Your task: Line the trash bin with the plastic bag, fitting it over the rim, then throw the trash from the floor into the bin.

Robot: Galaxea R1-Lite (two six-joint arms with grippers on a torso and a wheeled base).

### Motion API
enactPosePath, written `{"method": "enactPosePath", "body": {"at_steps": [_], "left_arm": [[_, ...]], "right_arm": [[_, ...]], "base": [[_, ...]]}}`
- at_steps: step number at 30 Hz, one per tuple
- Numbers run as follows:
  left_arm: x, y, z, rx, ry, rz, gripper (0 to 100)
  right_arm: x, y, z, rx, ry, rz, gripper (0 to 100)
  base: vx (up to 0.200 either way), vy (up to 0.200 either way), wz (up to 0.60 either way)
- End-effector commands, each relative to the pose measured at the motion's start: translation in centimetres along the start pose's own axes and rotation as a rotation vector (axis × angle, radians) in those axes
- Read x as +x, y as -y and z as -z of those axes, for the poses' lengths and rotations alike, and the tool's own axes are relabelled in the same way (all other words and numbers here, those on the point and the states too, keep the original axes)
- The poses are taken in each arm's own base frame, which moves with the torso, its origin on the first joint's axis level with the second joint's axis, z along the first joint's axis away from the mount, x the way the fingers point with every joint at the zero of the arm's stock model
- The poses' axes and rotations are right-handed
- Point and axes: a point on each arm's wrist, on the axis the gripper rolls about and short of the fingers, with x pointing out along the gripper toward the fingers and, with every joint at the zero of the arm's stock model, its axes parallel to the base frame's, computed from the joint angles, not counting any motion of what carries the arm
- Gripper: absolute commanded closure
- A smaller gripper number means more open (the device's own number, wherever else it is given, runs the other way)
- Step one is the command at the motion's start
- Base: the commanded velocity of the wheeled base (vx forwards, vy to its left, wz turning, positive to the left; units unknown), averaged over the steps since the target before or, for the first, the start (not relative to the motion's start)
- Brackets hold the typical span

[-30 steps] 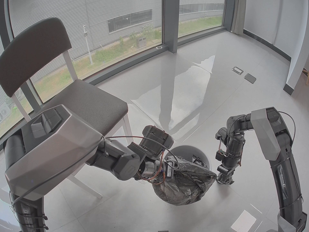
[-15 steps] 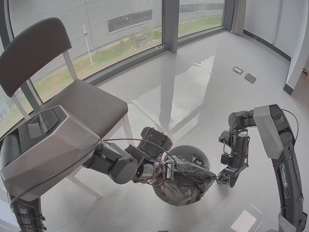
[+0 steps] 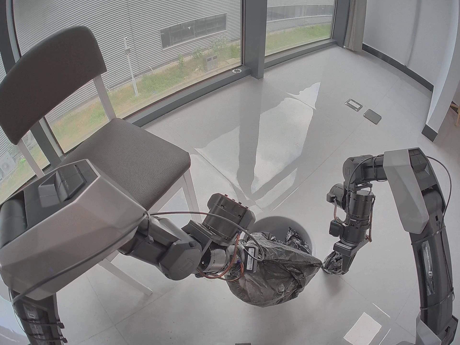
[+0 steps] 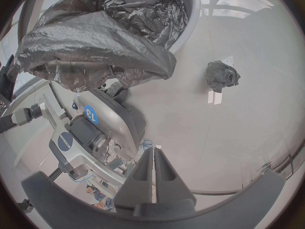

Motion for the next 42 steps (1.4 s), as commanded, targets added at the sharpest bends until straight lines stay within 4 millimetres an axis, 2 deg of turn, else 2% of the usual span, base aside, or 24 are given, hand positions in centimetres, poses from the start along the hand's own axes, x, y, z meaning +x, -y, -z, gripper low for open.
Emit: {"method": "enactPosePath", "body": {"at_steps": [1, 8, 12, 18, 29, 31, 34, 38, 42], "left_arm": [[-0.6, 0.3, 0.1, 0.005, 0.007, 0.009, 100], [-0.8, 0.2, 0.3, 0.008, 0.022, 0.016, 100], [-0.9, 0.1, 0.3, 0.01, 0.031, 0.02, 100], [-0.9, 0.1, 0.6, 0.023, 0.034, 0.024, 100], [-0.6, -0.2, 1.1, 0.049, 0.059, 0.032, 100], [-0.5, -0.3, 1.2, 0.052, 0.066, 0.035, 100], [-0.5, -0.3, 1.2, 0.06, 0.067, 0.034, 100], [-0.5, -0.3, 1.3, 0.067, 0.069, 0.034, 100], [-0.4, -0.3, 1.2, 0.065, 0.087, 0.041, 100]], "right_arm": [[-0.3, -0.2, -0.4, -0.011, 0.048, 0.022, 100], [-0.5, -0.3, -0.8, -0.019, 0.093, 0.042, 100], [-0.4, -0.1, -2.2, -0.035, 0.198, 0.084, 100], [-0.4, -0.6, -2.4, -0.046, 0.203, 0.089, 100], [-1.4, -1.6, -0.1, -0.031, 0.056, 0.036, 100], [-2.5, -2.3, 1.6, -0.021, -0.031, 0.003, 100], [-2.9, -2.4, 2.0, -0.019, -0.039, -0.001, 100], [-4.3, -3.6, 3.7, -0.022, -0.099, -0.021, 100], [-4.5, -4.0, 3.7, -0.033, -0.091, -0.015, 100]], "base": [[0.0, 0.0, 0.0], [0.0, 0.0, 0.0], [0.0, 0.0, 0.0], [0.0, 0.0, 0.0], [0.0, 0.0, 0.0], [0.0, 0.0, 0.0], [0.0, 0.0, 0.0], [0.0, 0.0, 0.0], [0.0, 0.0, 0.0]]}}
